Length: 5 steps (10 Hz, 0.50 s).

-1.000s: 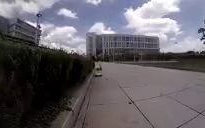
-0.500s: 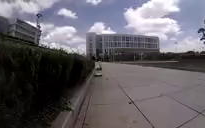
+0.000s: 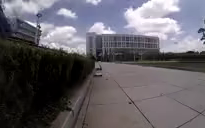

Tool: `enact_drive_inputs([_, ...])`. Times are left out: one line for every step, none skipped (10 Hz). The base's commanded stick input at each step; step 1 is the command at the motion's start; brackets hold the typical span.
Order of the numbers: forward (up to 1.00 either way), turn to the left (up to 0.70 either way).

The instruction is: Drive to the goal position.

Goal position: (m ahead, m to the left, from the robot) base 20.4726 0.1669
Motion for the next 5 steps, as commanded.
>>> enact_drive_inputs([0.04, 0.00])
enact_drive_inputs([0.04, 0.00])
enact_drive_inputs([0.04, 0.00])
enact_drive_inputs([0.04, 0.00])
enact_drive_inputs([0.04, 0.00])
